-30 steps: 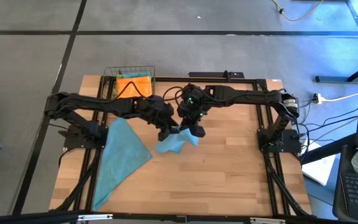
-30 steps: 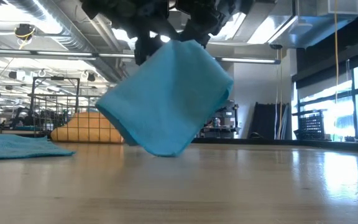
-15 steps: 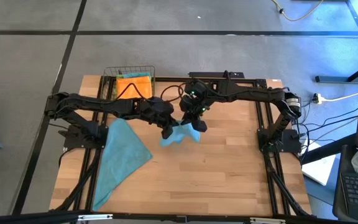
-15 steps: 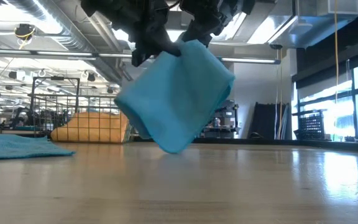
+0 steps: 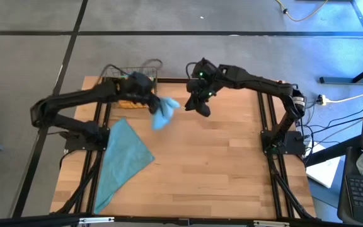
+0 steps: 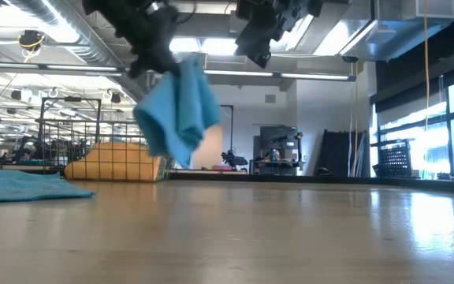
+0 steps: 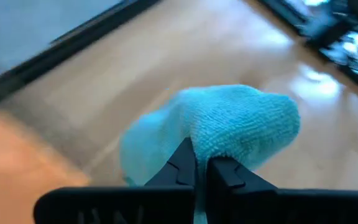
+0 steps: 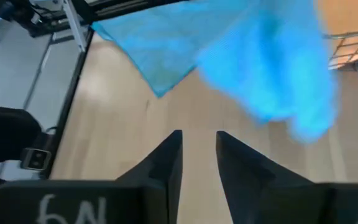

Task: Fold microfiber towels
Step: Put the folded light blue microfiber cloth into the wire basket

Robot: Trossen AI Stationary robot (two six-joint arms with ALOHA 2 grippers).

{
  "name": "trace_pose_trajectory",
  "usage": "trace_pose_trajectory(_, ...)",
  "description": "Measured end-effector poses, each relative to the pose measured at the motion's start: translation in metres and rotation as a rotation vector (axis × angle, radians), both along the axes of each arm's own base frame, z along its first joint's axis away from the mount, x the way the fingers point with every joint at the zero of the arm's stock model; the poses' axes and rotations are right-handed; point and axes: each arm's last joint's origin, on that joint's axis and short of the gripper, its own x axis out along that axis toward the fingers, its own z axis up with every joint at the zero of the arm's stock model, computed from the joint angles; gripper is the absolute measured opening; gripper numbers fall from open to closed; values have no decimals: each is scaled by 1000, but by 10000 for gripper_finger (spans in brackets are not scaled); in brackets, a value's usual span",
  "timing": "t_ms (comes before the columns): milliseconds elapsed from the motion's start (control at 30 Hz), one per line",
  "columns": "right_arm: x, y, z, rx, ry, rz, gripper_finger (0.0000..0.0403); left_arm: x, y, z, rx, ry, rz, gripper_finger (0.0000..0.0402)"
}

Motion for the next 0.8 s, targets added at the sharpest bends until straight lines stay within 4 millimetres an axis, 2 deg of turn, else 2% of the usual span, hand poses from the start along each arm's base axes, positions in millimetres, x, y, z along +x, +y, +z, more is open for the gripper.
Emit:
trace_pose_trajectory(167, -4, -1, 14, 47, 8, -16, 101, -40, 37, 9, 3, -2, 198, 0)
trace_pose_trajectory(400, -3, 11, 12, 84, 53, -7, 101, -79, 79, 21, 49, -122, 391, 0)
trace_pose_trajectory(533, -1, 18, 12, 87, 59, 10, 101, -96, 90, 15, 19, -67, 459, 0)
trace_pose_trajectory(800, 0, 22, 12, 102, 75, -2, 101, -102, 96, 2, -3, 74, 536, 0)
